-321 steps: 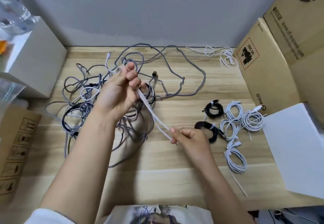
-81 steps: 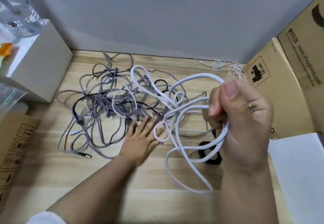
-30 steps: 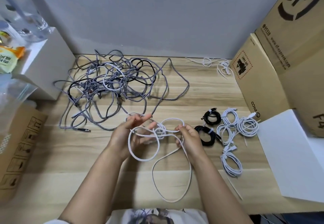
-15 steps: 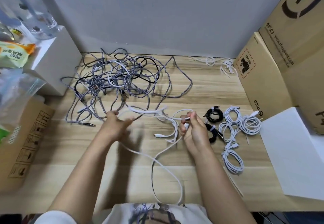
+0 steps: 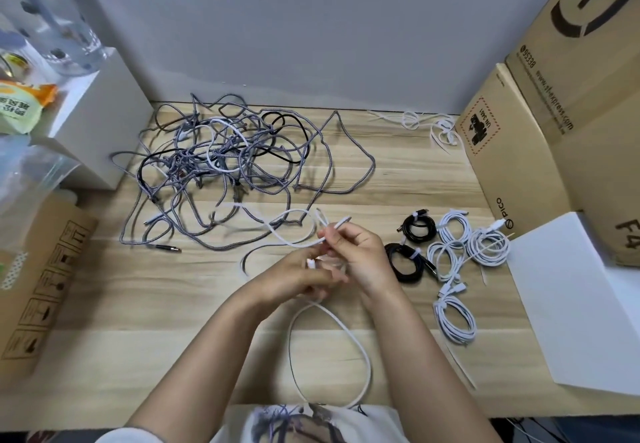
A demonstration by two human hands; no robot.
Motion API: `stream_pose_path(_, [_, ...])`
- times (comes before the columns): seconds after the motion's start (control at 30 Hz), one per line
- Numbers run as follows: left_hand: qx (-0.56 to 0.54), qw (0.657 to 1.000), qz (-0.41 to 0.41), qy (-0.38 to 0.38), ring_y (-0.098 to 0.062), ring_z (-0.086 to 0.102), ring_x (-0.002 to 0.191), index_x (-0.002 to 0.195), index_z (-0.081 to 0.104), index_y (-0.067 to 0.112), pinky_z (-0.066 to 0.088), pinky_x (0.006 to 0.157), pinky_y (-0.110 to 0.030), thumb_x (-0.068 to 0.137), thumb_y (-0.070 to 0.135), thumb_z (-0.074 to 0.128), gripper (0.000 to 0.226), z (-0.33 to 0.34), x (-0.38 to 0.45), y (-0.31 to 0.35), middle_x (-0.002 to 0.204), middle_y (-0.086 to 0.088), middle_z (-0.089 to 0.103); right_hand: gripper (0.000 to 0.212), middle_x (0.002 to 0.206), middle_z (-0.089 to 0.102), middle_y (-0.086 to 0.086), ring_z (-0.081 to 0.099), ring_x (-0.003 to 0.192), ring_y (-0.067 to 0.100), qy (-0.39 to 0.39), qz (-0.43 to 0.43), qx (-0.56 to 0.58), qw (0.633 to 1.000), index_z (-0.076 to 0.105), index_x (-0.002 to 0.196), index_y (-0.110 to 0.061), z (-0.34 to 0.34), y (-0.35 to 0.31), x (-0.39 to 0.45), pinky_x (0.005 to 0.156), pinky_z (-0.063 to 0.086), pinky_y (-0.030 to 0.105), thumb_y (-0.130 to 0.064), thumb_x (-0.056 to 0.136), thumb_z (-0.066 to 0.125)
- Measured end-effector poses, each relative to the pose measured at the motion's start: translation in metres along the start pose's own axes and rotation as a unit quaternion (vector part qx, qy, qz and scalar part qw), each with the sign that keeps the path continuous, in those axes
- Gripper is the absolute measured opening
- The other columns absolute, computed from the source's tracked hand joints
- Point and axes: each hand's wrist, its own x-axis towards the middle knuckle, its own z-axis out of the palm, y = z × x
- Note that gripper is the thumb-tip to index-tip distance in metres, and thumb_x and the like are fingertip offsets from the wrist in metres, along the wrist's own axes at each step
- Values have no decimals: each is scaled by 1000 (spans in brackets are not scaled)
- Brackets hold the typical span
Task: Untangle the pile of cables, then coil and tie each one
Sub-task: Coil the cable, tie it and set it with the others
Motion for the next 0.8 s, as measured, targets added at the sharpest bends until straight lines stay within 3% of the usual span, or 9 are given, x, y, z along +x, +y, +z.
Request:
stream_pose_path(0.17, [-11,959,-2,284,-3,44,44,106,59,5,36,44,-15,93,11,54,15,-29,0,-23,60,0,48,9,99,62,12,56,80,15,210,-107,-230,944,63,87,-20,-17,33,17,76,42,25,-11,86,65])
stream_pose_path(0.23, [43,923,-14,382,-17,62,67,116,51,3,50,67,-27,87,13,64,33,-45,1,-36,78,-8,57,21,114,53,10,53,97,19,236,-51,-254,937,57,107,-14,-24,46,21,85,39,24,-5,88,59])
stream_pose_path(0.33, [377,803,-29,460,-35,48,113,126,48,7,38,93,-46,77,16,74,56,-51,0,-52,118,-14,52,40,127,47,12,49,115,25,223,20,-288,931,49,125,-8,-29,56,27,94,36,27,3,86,47])
stream_pose_path(0.4, [503,725,66,466,-31,44,111,115,58,13,32,88,-44,74,15,73,44,-43,-2,-53,118,-12,53,44,125,49,13,49,115,26,219,24,-312,924,49,126,-5,-31,56,31,95,35,26,7,84,43])
stream_pose_path(0.43, [521,714,115,453,-27,43,107,107,62,15,29,85,-41,73,16,74,36,-38,1,-53,114,-9,56,45,121,52,12,51,112,26,215,25,-320,922,49,126,-4,-32,57,33,93,36,25,9,84,43])
stream_pose_path(0.5, [518,757,155,367,-22,47,101,99,65,18,30,83,-36,76,17,72,24,-26,10,-53,107,-3,60,45,110,57,9,55,105,25,205,28,-326,922,52,123,-4,-33,58,34,88,39,26,11,82,42])
stream_pose_path(0.6, [421,877,93,211,-24,55,105,107,62,12,40,90,-32,88,17,59,20,-8,29,-55,109,-5,60,42,86,59,1,58,89,22,207,36,-309,928,59,111,-6,-33,60,34,81,43,28,13,78,40])
stream_pose_path(0.73, [413,891,71,176,-25,50,103,108,57,16,37,85,-27,82,22,66,28,3,50,-60,104,-3,58,31,69,57,0,57,68,18,167,64,-210,961,59,104,-2,-31,53,29,72,48,29,16,81,53])
stream_pose_path(0.8, [399,894,81,185,-25,51,93,92,53,19,32,73,-25,80,22,69,20,4,50,-57,90,-1,53,29,65,58,3,58,57,11,121,72,-141,980,59,95,-9,-27,43,23,59,49,19,17,81,56])
